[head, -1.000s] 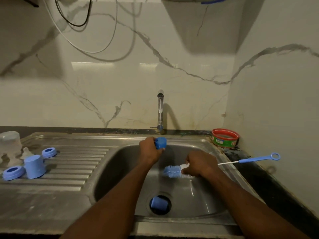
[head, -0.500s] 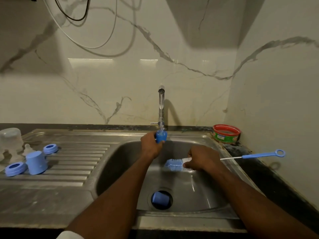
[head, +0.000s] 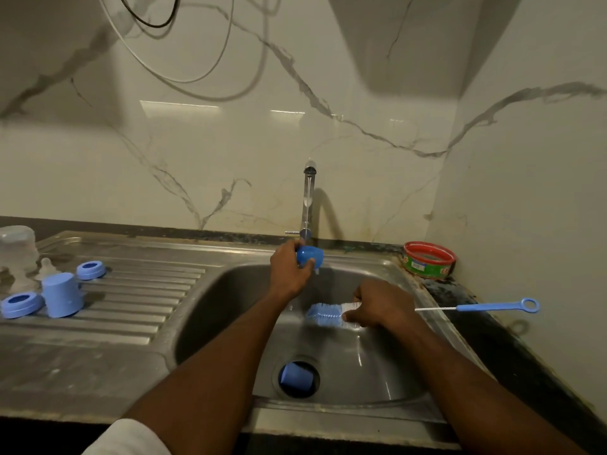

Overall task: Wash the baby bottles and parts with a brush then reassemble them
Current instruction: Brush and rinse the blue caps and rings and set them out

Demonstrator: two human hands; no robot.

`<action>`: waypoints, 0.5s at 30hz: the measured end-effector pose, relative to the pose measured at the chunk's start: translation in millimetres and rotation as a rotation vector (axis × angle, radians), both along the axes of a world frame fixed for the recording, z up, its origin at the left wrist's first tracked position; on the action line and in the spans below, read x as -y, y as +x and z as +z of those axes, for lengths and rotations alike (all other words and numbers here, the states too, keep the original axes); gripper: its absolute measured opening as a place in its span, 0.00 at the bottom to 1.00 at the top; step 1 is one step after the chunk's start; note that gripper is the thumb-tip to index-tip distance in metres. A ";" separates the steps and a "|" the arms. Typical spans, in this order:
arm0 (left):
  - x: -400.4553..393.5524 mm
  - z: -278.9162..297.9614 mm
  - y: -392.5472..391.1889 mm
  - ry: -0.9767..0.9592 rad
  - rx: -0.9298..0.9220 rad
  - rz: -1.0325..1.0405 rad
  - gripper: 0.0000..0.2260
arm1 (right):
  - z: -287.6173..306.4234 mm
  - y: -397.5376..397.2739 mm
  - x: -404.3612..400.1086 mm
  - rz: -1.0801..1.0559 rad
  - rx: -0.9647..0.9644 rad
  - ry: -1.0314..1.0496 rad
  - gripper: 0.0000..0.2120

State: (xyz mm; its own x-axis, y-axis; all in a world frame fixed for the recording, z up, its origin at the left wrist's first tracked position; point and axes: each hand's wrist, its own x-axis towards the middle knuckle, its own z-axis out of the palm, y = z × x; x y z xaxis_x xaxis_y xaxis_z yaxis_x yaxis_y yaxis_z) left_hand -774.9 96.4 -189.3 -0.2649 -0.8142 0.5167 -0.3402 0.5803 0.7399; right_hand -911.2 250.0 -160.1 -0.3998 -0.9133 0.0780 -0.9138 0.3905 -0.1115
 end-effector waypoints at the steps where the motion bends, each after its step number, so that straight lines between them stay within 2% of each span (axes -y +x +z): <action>1: -0.6 0.8 -1.2 0.003 -0.011 -0.001 0.20 | -0.3 -1.7 0.7 -0.004 0.002 -0.001 0.17; 3: -2.0 0.8 -1.1 -0.040 0.041 -0.009 0.22 | -1.8 -4.0 1.6 -0.017 -0.002 -0.006 0.18; 6: -0.3 -3.7 3.0 -0.165 0.278 -0.047 0.23 | -1.4 -6.6 3.1 -0.037 -0.045 -0.047 0.18; 15: -15.2 -1.9 26.9 -0.075 0.477 -0.005 0.22 | 4.0 7.7 -6.8 -0.040 -0.125 -0.162 0.18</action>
State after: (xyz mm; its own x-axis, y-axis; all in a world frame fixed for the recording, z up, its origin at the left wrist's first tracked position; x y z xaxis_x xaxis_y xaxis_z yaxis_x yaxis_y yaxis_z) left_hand -748.0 111.7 -191.2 -0.4905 -0.7771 0.3943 -0.6281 0.6290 0.4581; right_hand -903.5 256.8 -156.2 -0.4136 -0.8683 0.2737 -0.9086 0.4131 -0.0625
